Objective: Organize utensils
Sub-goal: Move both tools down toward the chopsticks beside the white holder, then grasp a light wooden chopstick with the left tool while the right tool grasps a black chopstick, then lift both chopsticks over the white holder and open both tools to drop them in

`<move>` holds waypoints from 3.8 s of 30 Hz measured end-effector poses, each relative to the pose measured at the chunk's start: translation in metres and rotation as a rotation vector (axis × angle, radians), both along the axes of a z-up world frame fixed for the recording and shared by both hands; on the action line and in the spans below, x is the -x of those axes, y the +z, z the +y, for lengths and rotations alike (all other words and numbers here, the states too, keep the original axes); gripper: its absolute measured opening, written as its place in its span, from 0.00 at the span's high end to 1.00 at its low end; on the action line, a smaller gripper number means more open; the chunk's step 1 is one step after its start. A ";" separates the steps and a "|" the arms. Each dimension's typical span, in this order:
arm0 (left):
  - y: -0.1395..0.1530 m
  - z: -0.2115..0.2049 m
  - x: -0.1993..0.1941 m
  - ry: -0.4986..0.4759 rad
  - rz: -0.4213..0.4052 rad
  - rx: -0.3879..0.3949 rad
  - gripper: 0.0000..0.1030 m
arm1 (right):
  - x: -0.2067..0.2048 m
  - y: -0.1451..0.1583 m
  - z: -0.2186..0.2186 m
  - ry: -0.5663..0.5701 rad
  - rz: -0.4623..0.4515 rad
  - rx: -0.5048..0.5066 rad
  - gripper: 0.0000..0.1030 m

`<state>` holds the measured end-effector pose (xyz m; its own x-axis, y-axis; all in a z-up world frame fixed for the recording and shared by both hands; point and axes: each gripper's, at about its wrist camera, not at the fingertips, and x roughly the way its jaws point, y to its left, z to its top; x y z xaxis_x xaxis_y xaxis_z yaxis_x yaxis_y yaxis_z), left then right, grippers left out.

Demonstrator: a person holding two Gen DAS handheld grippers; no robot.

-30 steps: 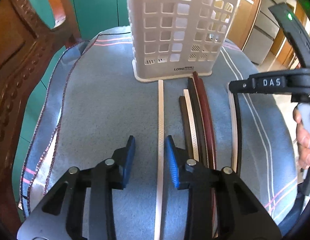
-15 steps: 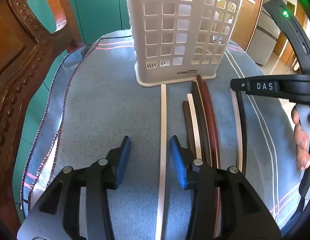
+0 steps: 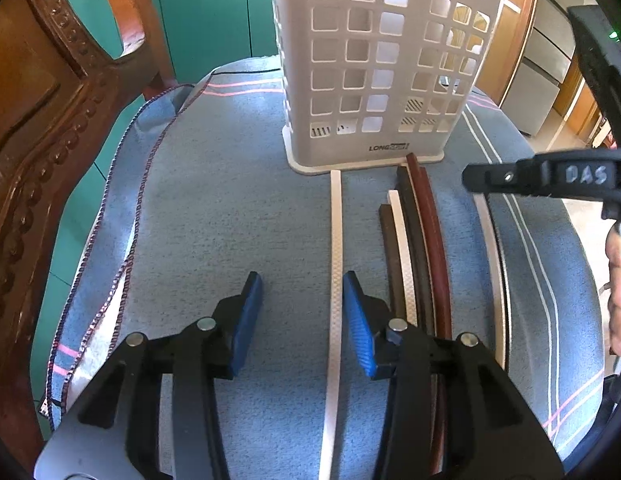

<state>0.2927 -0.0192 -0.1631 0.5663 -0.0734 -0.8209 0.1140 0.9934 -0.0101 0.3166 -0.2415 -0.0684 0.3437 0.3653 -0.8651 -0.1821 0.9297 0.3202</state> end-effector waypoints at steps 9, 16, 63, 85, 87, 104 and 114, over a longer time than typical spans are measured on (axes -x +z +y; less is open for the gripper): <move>0.000 0.001 0.002 0.000 0.000 -0.001 0.58 | 0.002 0.024 -0.017 -0.018 -0.050 -0.014 0.83; 0.000 -0.001 0.002 0.009 -0.006 -0.012 0.58 | 0.009 -0.005 0.012 0.027 -0.004 0.163 0.83; 0.025 -0.019 -0.030 -0.037 0.004 0.016 0.93 | 0.045 0.013 0.016 0.049 -0.099 0.236 0.93; 0.333 0.027 0.058 0.033 -0.647 0.151 0.93 | 0.079 0.271 -0.065 -0.185 -0.674 -0.320 0.93; 0.346 0.024 0.046 0.043 -0.651 0.168 0.93 | 0.063 0.273 -0.078 -0.249 -0.710 -0.330 0.93; 0.251 -0.010 -0.044 0.115 -0.537 0.115 0.93 | 0.033 0.174 -0.064 -0.201 -0.598 -0.137 0.91; 0.221 0.001 0.004 0.130 -0.545 0.147 0.64 | 0.070 0.161 -0.132 -0.403 -0.563 -0.220 0.62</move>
